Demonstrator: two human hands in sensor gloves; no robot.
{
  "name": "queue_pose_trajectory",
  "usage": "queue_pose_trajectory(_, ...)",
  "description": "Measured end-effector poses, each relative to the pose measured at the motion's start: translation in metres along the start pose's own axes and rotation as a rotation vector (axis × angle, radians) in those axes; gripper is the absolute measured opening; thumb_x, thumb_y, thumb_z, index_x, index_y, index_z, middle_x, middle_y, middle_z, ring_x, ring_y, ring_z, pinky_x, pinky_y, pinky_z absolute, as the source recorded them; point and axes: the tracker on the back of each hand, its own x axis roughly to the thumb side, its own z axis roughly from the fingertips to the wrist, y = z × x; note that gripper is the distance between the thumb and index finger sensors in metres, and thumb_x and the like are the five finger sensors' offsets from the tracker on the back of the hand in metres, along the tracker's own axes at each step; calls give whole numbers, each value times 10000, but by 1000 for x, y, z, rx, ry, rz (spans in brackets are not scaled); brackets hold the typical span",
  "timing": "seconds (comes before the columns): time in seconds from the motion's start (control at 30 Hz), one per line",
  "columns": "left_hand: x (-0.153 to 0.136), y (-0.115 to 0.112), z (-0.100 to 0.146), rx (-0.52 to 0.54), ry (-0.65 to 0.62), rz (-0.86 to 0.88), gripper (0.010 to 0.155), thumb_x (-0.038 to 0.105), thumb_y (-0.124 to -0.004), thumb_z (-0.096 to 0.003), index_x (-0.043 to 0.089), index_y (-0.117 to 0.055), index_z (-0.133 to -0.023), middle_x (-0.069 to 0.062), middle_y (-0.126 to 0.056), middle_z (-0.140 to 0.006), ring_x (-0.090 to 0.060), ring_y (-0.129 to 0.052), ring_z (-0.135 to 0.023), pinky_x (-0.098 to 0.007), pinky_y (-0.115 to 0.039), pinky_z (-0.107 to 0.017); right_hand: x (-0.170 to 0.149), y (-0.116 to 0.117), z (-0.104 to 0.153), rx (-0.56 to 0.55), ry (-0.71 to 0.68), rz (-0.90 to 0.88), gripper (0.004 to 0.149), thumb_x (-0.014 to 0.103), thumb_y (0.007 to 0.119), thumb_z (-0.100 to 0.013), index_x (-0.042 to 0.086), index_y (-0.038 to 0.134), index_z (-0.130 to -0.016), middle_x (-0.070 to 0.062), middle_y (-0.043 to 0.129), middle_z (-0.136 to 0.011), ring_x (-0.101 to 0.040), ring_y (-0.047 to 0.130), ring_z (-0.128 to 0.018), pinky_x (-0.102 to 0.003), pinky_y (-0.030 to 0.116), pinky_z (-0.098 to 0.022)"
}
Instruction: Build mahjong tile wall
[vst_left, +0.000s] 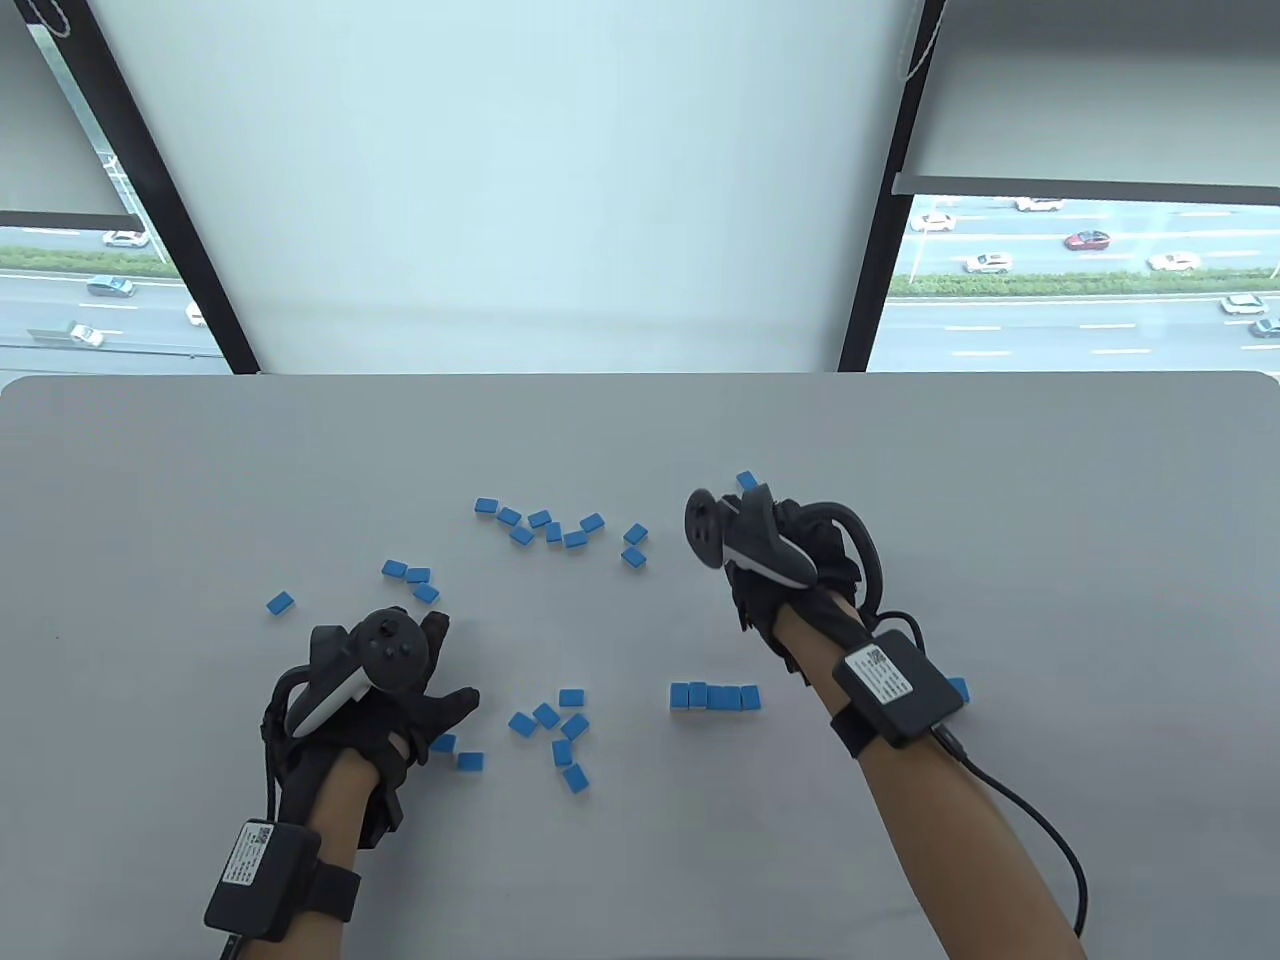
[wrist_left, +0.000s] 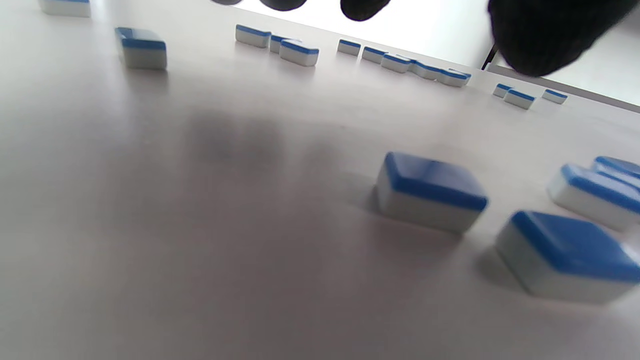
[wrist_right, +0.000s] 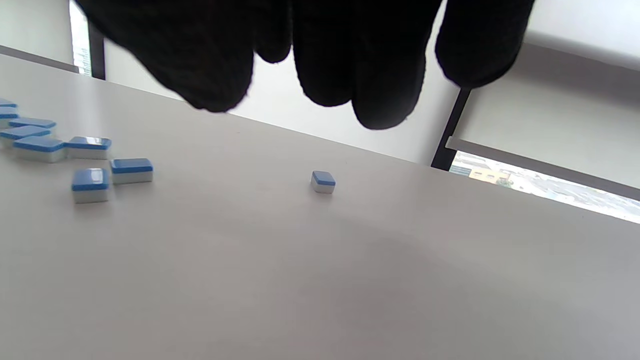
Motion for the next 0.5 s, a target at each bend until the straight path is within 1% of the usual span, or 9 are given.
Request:
queue_pose_trajectory(0.07, -1, 0, -1, -1, 3, 2, 898, 718, -688, -386, 343, -339, -1124, -96, -277, -1195, -480, -303, -1075, -762, -280, -679, -1, 8, -25, 23, 34, 9, 716, 414, 853, -394, 375, 483, -1006, 54, 652, -1017, -269, 842, -848, -493, 706, -653)
queue_pose_trajectory(0.1, -2, -1, -2, -2, 6, 2, 898, 719, -687, -386, 344, -337, -1124, -97, -276, -1196, -481, -302, -1075, -762, -280, -679, -1, 13, -35, 9, 50, 26, 718, 414, 851, -395, 401, 469, -1002, 69, 639, -1023, -260, 837, -853, -487, 702, -661)
queue_pose_trajectory(0.13, -3, -1, -2, -3, 11, 1, 897, 718, -687, -386, 345, -337, -1123, -95, -276, -1196, -481, -301, -1075, -761, -280, -680, 0, 21, -52, -13, 73, 77, 718, 417, 851, -390, 430, 464, -994, 93, 635, -1024, -242, 835, -860, -475, 701, -672)
queue_pose_trajectory(0.17, -4, -1, -3, -3, 13, 0, 898, 718, -688, -387, 343, -338, -1124, -96, -280, -1195, -481, -301, -1075, -762, -280, -679, 1, 23, -56, -14, 79, 93, 708, 416, 851, -390, 443, 473, -988, 103, 636, -1023, -236, 833, -864, -469, 700, -678)
queue_pose_trajectory(0.2, -6, -1, -3, -5, 19, 0, 899, 718, -688, -386, 343, -338, -1124, -97, -276, -1196, -482, -302, -1074, -762, -280, -679, 2, 31, -71, 1, 100, 136, 696, 414, 851, -390, 459, 485, -980, 113, 640, -1021, -227, 831, -869, -465, 698, -683)
queue_pose_trajectory(0.3, -10, -1, -4, -5, 31, 4, 899, 718, -688, -385, 344, -337, -1124, -96, -280, -1195, -481, -303, -1074, -762, -280, -679, 4, 50, -98, 83, 138, 123, 678, 399, 847, -395, 484, 494, -968, 130, 633, -1027, -224, 822, -884, -466, 690, -692)
queue_pose_trajectory(0.4, -13, -2, -4, -8, 43, 7, 898, 718, -688, -386, 343, -339, -1123, -97, -280, -1195, -484, -301, -1073, -762, -279, -678, 4, 61, -116, 113, 176, 131, 688, 383, 839, -400, 482, 474, -975, 133, 618, -1034, -226, 814, -886, -465, 682, -699)
queue_pose_trajectory(0.47, -14, -3, -5, -9, 48, 7, 898, 718, -688, -387, 343, -336, -1123, -96, -280, -1195, -482, -302, -1074, -762, -280, -679, 2, 66, -122, 124, 189, 132, 687, 371, 834, -405, 494, 465, -972, 137, 617, -1027, -222, 817, -867, -460, 677, -701)
queue_pose_trajectory(0.5, -15, -3, -5, -11, 52, 8, 898, 718, -688, -386, 344, -336, -1123, -95, -279, -1195, -482, -302, -1074, -761, -279, -680, 1, 69, -124, 156, 183, 117, 687, 370, 834, -406, 504, 462, -968, 143, 617, -1023, -220, 817, -859, -456, 674, -703)
